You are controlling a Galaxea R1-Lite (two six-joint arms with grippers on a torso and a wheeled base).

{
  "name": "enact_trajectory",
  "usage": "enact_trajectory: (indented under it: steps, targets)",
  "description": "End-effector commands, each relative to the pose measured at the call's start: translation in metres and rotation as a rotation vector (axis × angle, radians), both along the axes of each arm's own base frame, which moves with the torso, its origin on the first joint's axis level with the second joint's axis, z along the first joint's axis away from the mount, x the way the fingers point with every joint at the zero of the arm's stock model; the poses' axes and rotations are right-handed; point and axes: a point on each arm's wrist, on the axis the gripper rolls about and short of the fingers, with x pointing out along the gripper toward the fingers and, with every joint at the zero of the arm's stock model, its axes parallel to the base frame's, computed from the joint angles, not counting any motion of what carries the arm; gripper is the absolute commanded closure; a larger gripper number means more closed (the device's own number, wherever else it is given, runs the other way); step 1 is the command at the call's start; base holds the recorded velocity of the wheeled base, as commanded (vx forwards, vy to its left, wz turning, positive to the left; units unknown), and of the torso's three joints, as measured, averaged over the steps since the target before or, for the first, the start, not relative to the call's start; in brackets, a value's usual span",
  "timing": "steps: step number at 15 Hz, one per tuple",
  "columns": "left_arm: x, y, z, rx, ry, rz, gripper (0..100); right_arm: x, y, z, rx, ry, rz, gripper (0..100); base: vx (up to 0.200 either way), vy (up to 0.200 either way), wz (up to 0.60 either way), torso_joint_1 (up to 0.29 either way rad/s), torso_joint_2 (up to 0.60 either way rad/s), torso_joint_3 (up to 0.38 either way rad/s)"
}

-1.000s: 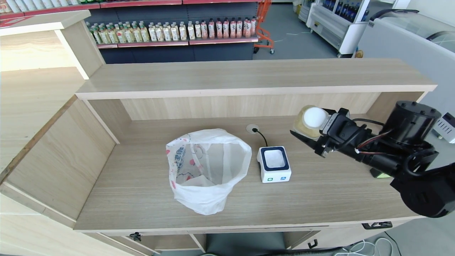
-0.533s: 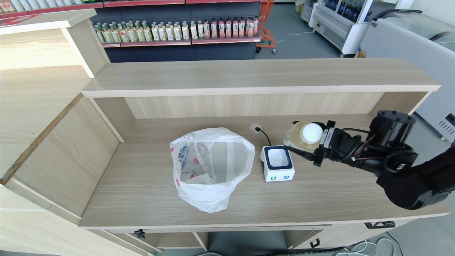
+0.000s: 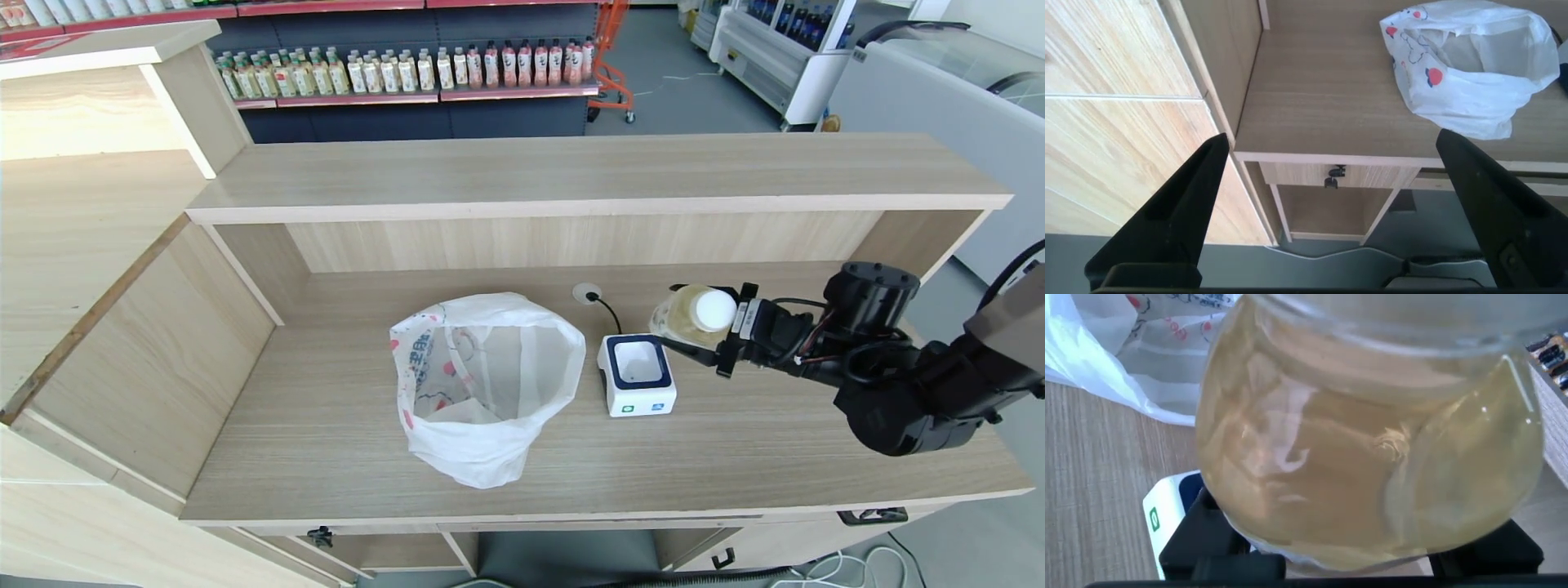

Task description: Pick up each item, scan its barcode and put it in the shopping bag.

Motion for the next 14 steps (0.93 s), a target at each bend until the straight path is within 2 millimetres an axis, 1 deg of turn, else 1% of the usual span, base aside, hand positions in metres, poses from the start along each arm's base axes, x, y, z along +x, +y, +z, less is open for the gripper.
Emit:
enact_trajectory:
  steps: [1, 4, 14]
  targets:
    - [0.0, 0.0, 0.0, -0.001, -0.001, 0.001, 0, 0.013, 0.002, -0.013, 0.001, 0.016, 0.0, 100, 0.0, 0.0, 0.0, 0.0, 0.0, 0.0]
    - [0.0, 0.0, 0.0, -0.001, -0.001, 0.001, 0, 0.022, 0.005, -0.024, 0.002, 0.038, 0.008, 100, 0.0, 0.0, 0.0, 0.0, 0.0, 0.0]
    - [0.0, 0.0, 0.0, -0.001, -0.001, 0.001, 0, 0.043, 0.03, -0.041, 0.008, 0.022, 0.062, 100, 0.0, 0.0, 0.0, 0.0, 0.0, 0.0]
